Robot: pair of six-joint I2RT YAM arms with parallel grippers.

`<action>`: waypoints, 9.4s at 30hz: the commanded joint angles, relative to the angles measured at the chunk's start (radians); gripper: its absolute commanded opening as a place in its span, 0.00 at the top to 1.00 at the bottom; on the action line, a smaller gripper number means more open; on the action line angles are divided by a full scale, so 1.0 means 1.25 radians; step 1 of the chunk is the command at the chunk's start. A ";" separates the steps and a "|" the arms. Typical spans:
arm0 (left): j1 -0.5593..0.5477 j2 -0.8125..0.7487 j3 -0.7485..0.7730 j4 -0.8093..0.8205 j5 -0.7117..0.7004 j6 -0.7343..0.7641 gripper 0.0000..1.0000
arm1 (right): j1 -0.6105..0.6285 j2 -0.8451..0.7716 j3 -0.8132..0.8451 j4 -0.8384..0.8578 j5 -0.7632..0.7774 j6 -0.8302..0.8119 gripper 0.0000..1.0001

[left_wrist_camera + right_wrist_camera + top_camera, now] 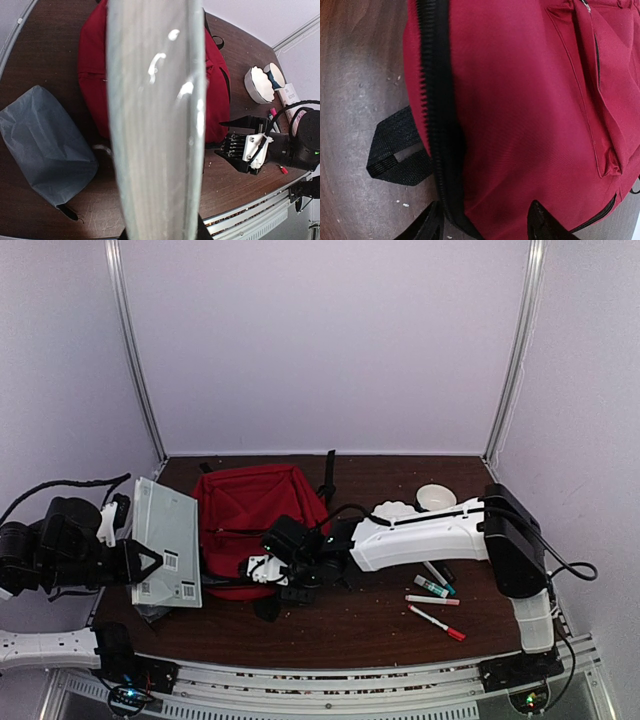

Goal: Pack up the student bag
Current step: Pick up the largest pocket of the bag from the student bag, then place the book in the largest pocket of the bag, then adjust the book in the largest pocket of the bag, then place the largest pocket of the student bag, then pick up the book from the corner of the board.

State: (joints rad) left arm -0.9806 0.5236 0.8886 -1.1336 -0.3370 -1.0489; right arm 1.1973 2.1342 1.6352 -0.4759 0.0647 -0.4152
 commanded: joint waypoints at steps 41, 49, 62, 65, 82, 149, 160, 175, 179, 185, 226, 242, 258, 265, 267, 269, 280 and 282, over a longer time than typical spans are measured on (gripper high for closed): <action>0.005 0.034 0.017 0.139 0.044 0.176 1.00 | -0.105 0.035 0.252 -0.002 -0.049 0.028 1.00; 0.004 0.092 -0.091 0.438 0.360 0.283 1.00 | -0.156 -0.003 0.337 -0.050 -0.090 0.071 1.00; -0.024 0.266 -0.213 0.781 0.399 0.234 1.00 | -0.182 -0.053 0.369 -0.058 -0.141 0.141 1.00; -0.024 0.265 -0.295 0.946 0.349 0.166 1.00 | -0.182 -0.087 0.319 -0.048 -0.158 0.143 1.00; 0.009 0.242 -0.611 1.323 0.239 -0.128 1.00 | -0.179 -0.235 0.048 0.041 -0.232 0.046 1.00; 0.201 0.669 -0.195 1.070 0.336 -0.074 0.32 | -0.146 -0.302 -0.069 0.029 -0.214 -0.023 1.00; 0.127 0.453 -0.216 0.747 0.195 0.004 0.41 | -0.172 -0.282 -0.036 0.043 -0.162 0.039 1.00; -0.088 0.727 -0.106 0.794 0.000 0.089 0.95 | -0.165 -0.268 -0.015 0.027 -0.208 0.048 1.00; -0.088 0.768 -0.094 0.806 -0.011 0.067 1.00 | -0.163 -0.286 -0.034 0.042 -0.221 0.051 1.00; -0.089 0.802 -0.092 0.821 0.031 0.047 1.00 | -0.160 -0.280 -0.030 0.044 -0.220 0.050 1.00; 0.020 1.047 -0.063 1.240 -0.090 -0.035 1.00 | -0.153 -0.293 -0.082 0.038 -0.355 0.002 1.00; -0.133 0.782 -0.011 0.738 -0.124 -0.004 0.86 | -0.160 -0.271 -0.048 -0.016 -0.364 0.005 0.98; -0.243 0.570 -0.095 0.549 -0.269 -0.065 0.60 | -0.164 -0.253 0.001 -0.323 -0.450 -0.071 0.41; -0.254 0.485 -0.111 0.526 -0.325 -0.042 0.55 | -0.263 -0.434 -0.173 -0.415 -0.491 -0.088 0.33; -0.254 0.474 -0.111 0.546 -0.339 -0.006 0.53 | -0.320 -0.473 -0.213 -0.432 -0.472 -0.086 0.32; -0.254 0.471 -0.103 0.563 -0.348 0.041 0.51 | -0.388 -0.510 -0.246 -0.442 -0.455 -0.090 0.32; -0.254 0.577 -0.026 0.682 -0.323 0.209 0.46 | -0.912 -0.501 -0.266 -0.474 -0.163 -0.065 0.37; -0.254 0.601 -0.020 0.703 -0.315 0.217 0.42 | -1.001 -0.442 -0.219 -0.518 -0.205 -0.063 0.35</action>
State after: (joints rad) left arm -1.2942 1.2274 0.8307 -0.3607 -0.7418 -0.8536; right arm 0.1123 1.4811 1.2766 -1.0306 -0.2470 -0.5110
